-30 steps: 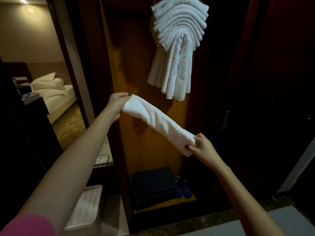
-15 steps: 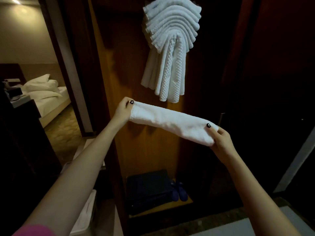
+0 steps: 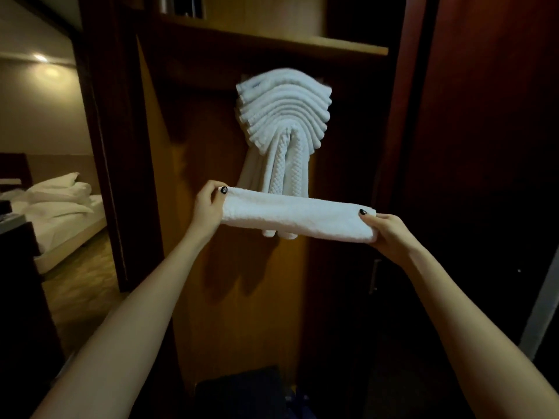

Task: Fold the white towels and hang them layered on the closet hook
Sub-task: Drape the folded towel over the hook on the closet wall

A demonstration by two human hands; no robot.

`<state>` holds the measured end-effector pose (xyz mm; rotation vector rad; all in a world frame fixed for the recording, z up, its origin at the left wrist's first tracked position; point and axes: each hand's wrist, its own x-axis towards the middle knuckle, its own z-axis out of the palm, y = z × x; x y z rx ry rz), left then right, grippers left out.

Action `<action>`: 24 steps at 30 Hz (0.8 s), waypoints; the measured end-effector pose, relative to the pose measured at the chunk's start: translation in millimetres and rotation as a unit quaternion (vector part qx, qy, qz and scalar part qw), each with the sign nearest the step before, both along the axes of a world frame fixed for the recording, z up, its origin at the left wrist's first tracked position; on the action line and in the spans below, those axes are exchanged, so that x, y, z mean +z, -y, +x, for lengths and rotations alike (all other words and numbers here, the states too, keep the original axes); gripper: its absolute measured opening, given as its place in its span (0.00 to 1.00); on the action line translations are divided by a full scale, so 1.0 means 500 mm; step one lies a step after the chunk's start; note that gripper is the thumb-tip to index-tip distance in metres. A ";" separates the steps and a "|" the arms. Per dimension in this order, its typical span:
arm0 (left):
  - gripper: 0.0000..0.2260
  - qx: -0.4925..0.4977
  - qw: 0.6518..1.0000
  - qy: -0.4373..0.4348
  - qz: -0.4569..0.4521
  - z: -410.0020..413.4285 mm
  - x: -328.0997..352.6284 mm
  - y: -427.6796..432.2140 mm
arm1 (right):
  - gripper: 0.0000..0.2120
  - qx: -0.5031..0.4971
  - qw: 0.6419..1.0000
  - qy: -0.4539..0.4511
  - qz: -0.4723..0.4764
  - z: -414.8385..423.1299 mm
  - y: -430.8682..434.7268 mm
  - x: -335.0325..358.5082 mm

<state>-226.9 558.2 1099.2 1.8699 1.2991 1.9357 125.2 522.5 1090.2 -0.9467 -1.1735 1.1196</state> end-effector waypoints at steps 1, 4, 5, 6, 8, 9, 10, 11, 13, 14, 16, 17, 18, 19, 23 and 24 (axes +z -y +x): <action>0.06 0.003 1.000 -0.005 0.010 0.003 0.023 -0.018 | 0.13 0.005 1.000 0.015 -0.001 0.007 -0.019 0.022; 0.06 0.016 0.998 -0.025 0.048 0.005 0.097 -0.082 | 0.09 0.001 0.999 0.047 0.025 0.020 -0.088 0.095; 0.07 0.020 0.997 -0.027 0.064 0.004 0.123 -0.105 | 0.09 -0.006 0.998 0.056 0.041 0.021 -0.113 0.122; 0.07 0.021 0.996 -0.025 0.080 0.001 0.149 -0.126 | 0.09 -0.009 0.996 0.065 0.060 0.020 -0.139 0.149; 0.07 0.010 0.994 -0.012 0.110 -0.001 0.198 -0.162 | 0.10 -0.011 0.992 0.074 0.099 0.016 -0.185 0.204; 0.09 -0.004 0.993 -0.002 0.116 -0.002 0.219 -0.179 | 0.09 -0.014 0.990 0.073 0.116 0.013 -0.207 0.230; 0.10 -0.023 0.993 0.009 0.112 -0.002 0.238 -0.195 | 0.09 -0.019 0.989 0.069 0.132 0.010 -0.229 0.253; 0.11 -0.048 0.993 0.023 0.105 -0.003 0.254 -0.212 | 0.08 -0.026 0.987 0.063 0.149 0.005 -0.251 0.275; 0.12 -0.110 0.989 0.059 0.082 -0.006 0.286 -0.245 | 0.06 -0.046 0.980 0.045 0.190 0.000 -0.295 0.311; 0.12 -0.143 0.984 0.077 0.068 -0.008 0.302 -0.261 | 0.08 -0.053 0.975 0.034 0.215 0.000 -0.316 0.325; 0.11 -0.205 0.972 0.104 0.047 -0.013 0.330 -0.290 | 0.16 -0.040 0.962 0.022 0.269 0.003 -0.356 0.350; 0.11 -0.232 0.965 0.116 0.039 -0.015 0.342 -0.305 | 0.18 -0.028 0.956 0.024 0.292 0.003 -0.373 0.362; 0.11 -0.256 0.958 0.127 0.031 -0.019 0.354 -0.319 | 0.18 -0.025 0.951 0.029 0.306 0.001 -0.390 0.373; 0.11 -0.278 0.951 0.136 0.023 -0.023 0.364 -0.333 | 0.17 -0.027 0.949 0.035 0.312 0.000 -0.407 0.385; 0.10 -0.309 0.944 0.116 -0.022 -0.047 0.397 -0.376 | 0.19 0.002 0.950 0.018 0.311 0.006 -0.479 0.420; 0.10 -0.297 0.950 0.093 -0.034 -0.053 0.406 -0.380 | 0.19 0.017 0.950 0.014 0.310 0.009 -0.494 0.428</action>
